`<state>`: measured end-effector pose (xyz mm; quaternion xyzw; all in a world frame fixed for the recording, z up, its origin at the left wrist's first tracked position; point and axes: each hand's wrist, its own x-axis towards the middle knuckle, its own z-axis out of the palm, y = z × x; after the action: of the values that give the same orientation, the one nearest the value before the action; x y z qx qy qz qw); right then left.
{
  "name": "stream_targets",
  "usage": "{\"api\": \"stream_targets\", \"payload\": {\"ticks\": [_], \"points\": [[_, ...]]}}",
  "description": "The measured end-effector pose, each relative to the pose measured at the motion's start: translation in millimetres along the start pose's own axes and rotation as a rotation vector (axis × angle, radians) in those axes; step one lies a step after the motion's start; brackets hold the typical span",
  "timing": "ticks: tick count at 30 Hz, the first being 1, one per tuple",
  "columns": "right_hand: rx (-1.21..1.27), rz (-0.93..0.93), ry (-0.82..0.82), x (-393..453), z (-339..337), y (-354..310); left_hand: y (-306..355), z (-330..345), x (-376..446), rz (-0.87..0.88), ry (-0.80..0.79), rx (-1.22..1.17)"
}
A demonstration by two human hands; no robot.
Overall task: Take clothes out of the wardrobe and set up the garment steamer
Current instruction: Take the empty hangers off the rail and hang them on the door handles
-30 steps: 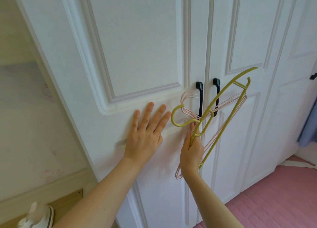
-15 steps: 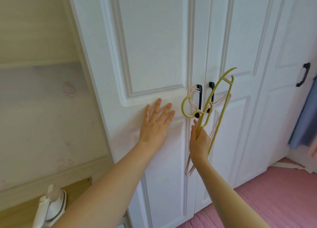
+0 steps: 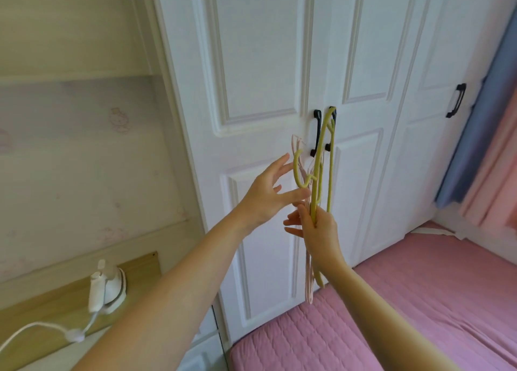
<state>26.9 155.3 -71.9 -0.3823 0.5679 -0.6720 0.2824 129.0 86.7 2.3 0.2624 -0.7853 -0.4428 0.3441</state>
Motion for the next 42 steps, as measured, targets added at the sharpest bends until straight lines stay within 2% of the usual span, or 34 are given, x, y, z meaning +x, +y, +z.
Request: {"api": "stream_targets", "payload": {"ticks": [8, 17, 22, 32, 38, 42], "points": [[-0.052, 0.117, -0.114, -87.7, 0.2, 5.5, 8.2, -1.6, -82.3, -0.021, -0.06, -0.195], [-0.093, 0.309, -0.326, -165.6, 6.8, 22.4, -4.4, -6.3, -166.8, -0.088, 0.026, -0.314], [-0.11, 0.429, -0.488, -193.2, 25.7, 36.9, -16.2, -18.9, -204.9, -0.217, 0.092, -0.424], [-0.088, 0.71, -0.704, -219.2, 93.6, 75.4, -68.7, -69.9, -268.5, -0.39, 0.242, -0.418], [0.037, 0.98, -0.857, -209.1, 124.3, 95.5, -100.4, -97.0, -277.4, -0.484, 0.297, -0.423], [0.089, 1.058, -0.843, -187.7, 142.0, 107.9, -120.0, -110.9, -267.5, -0.52, 0.331, -0.418]]}}
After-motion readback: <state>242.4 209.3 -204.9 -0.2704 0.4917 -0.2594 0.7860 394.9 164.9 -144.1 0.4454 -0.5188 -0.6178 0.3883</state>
